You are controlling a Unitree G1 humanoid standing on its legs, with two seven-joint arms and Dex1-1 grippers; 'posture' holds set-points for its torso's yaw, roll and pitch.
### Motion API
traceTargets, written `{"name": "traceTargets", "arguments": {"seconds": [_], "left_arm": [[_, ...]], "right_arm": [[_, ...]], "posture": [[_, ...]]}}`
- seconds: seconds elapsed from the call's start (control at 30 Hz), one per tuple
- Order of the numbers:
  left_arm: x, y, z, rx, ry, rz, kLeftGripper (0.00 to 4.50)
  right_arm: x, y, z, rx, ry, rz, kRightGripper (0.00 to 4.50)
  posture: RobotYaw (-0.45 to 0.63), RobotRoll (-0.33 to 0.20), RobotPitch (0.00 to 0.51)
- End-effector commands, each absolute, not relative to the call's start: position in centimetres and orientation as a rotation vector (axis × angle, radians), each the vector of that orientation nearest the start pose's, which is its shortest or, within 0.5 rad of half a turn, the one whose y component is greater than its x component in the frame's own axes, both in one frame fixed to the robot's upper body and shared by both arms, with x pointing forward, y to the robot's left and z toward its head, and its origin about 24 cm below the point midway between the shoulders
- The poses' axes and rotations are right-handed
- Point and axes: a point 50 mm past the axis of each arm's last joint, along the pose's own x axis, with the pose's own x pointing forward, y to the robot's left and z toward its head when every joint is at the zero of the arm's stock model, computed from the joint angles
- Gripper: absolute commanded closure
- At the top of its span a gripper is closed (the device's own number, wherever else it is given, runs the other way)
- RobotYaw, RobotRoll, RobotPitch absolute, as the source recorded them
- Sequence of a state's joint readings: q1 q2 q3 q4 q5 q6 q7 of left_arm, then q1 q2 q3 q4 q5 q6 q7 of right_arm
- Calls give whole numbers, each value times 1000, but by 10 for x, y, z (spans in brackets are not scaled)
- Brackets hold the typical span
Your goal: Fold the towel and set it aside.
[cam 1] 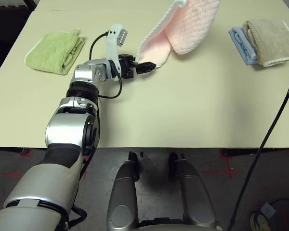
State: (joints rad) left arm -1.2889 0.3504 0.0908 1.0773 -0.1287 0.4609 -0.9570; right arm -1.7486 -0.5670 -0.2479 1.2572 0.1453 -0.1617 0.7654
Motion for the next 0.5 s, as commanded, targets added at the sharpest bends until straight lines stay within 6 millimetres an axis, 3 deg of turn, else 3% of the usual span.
{"name": "traceTargets", "arguments": {"seconds": [0.03, 0.27, 0.37, 0.5], "left_arm": [[406, 156, 205, -18, 322, -864, 0], [405, 160, 205, -11, 321, -848, 0], [406, 161, 205, -10, 312, -828, 614], [407, 162, 207, -15, 305, -818, 2127]], "right_arm": [[366, -198, 439, -214, -738, 531, 4471], [367, -195, 438, -208, -733, 546, 4471], [367, -194, 437, -207, -732, 550, 4500], [368, -194, 436, -206, -729, 554, 4500]], "posture": [[-28, 0, 318], [-17, 0, 315], [-17, 0, 315], [-19, 0, 314]]}}
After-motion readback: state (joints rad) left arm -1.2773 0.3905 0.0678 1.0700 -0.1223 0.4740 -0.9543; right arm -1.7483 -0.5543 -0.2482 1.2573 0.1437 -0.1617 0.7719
